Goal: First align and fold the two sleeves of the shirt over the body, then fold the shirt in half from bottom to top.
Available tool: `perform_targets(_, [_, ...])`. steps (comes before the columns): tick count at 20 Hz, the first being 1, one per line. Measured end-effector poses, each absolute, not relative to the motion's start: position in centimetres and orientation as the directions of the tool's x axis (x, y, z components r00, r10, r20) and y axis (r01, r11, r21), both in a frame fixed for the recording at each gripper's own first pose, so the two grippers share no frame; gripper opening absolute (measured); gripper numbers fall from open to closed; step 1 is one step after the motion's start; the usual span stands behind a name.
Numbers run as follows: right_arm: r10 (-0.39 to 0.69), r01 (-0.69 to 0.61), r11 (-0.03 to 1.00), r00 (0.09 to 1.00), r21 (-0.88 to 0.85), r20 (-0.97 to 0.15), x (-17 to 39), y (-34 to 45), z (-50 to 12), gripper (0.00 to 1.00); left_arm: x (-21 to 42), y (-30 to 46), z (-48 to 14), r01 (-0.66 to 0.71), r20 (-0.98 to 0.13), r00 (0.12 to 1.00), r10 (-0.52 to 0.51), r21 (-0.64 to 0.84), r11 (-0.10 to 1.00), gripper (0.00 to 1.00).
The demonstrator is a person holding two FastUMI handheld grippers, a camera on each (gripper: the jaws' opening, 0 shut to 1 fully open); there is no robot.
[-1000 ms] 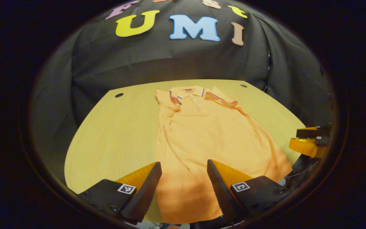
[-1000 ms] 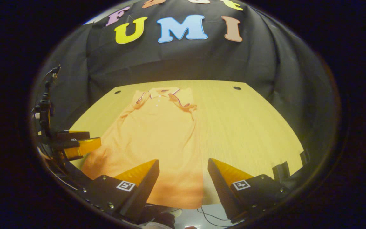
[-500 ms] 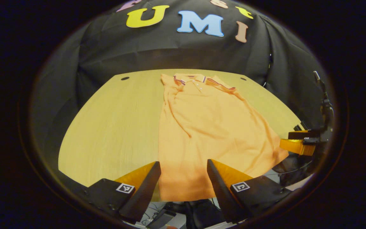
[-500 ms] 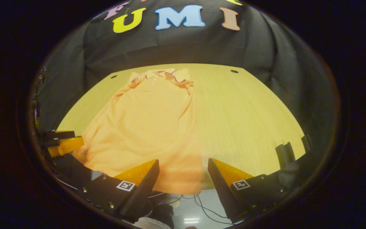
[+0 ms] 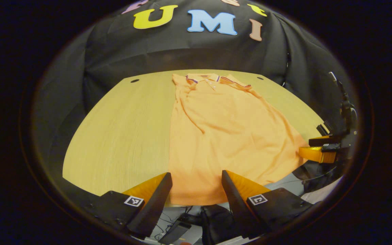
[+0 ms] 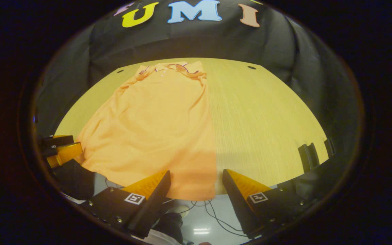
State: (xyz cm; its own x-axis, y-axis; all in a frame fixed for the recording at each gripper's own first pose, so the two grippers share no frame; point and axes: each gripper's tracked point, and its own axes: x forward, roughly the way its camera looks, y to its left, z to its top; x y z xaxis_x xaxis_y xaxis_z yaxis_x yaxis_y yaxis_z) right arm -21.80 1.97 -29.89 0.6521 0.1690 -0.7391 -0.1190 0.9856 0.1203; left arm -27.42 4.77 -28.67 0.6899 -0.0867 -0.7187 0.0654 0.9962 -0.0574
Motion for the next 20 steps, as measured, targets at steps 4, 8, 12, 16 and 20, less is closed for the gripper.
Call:
perform_targets(4, [0.188,-0.144,0.982,0.645,0.124,-0.741,-22.1,2.4,-30.2,0.95,-27.9,4.6,-29.8,0.051,-0.733,0.675,-0.077,-0.057,0.997,0.96])
perform_targets(8, [0.190,-0.141,0.982,0.646,0.129,-0.740,-22.1,2.5,-30.2,0.95,-28.0,4.2,-30.1,0.071,-0.735,0.676,-0.060,-0.017,0.997,0.96])
perform_targets(12, [0.191,-0.131,0.982,0.653,0.139,-0.733,-22.0,2.7,-30.2,0.60,-28.0,2.3,-30.3,0.120,-0.727,0.682,-0.084,-0.003,0.993,0.62])
perform_targets(16, [0.199,-0.110,0.979,0.654,0.169,-0.730,-22.1,2.7,-30.3,0.30,-27.5,1.4,-30.5,0.131,-0.725,0.685,-0.070,0.027,0.991,0.13])
perform_targets(20, [0.206,-0.078,0.975,0.656,0.206,-0.726,-21.9,2.9,-30.2,0.06,-27.5,1.3,-30.3,0.120,-0.723,0.688,-0.065,0.025,0.992,0.06])
